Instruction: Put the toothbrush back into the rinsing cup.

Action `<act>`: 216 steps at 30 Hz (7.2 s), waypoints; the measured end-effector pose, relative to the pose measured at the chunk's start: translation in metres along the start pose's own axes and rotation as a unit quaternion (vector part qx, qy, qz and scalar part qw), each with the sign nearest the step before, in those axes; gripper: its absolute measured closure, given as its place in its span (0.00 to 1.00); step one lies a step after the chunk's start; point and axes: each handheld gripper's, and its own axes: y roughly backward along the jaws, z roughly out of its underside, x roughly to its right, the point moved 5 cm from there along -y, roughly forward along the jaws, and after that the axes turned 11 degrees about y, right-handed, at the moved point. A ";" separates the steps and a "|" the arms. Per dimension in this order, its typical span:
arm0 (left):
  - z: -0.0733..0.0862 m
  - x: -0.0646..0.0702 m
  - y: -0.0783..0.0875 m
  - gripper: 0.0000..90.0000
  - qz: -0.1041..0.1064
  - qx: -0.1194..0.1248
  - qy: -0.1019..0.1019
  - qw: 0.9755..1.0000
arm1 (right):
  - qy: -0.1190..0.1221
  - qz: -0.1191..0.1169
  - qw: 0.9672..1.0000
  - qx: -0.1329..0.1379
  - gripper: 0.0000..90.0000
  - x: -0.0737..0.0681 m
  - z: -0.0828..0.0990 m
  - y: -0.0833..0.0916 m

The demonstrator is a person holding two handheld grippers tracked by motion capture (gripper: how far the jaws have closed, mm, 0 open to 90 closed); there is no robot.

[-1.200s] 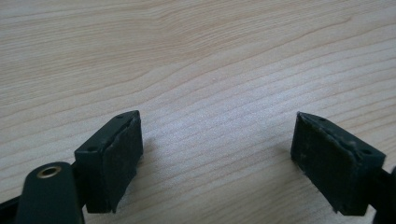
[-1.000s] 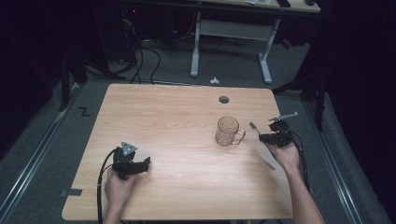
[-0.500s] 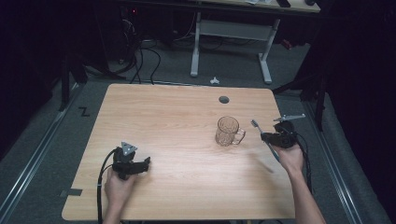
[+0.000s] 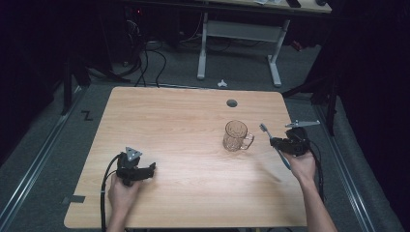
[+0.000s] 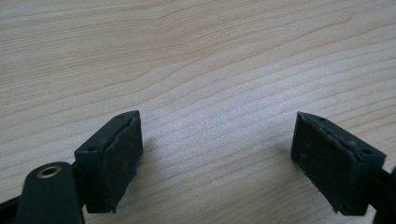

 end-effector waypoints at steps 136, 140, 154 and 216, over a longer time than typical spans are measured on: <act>0.000 0.000 0.000 0.19 0.000 0.000 0.000 1.000 | 0.025 -0.063 0.983 0.173 0.89 -0.038 -0.114 -0.032; 0.000 0.000 0.000 0.19 0.000 0.001 0.001 1.000 | 0.024 -0.063 0.982 0.178 0.89 -0.038 -0.115 -0.035; 0.000 0.000 0.000 0.19 0.000 0.000 -0.001 1.000 | 0.028 -0.065 0.980 0.184 0.89 -0.041 -0.118 -0.042; 0.000 0.000 0.000 0.19 0.000 0.000 0.000 1.000 | 0.033 -0.071 0.969 0.233 0.88 -0.043 -0.108 -0.040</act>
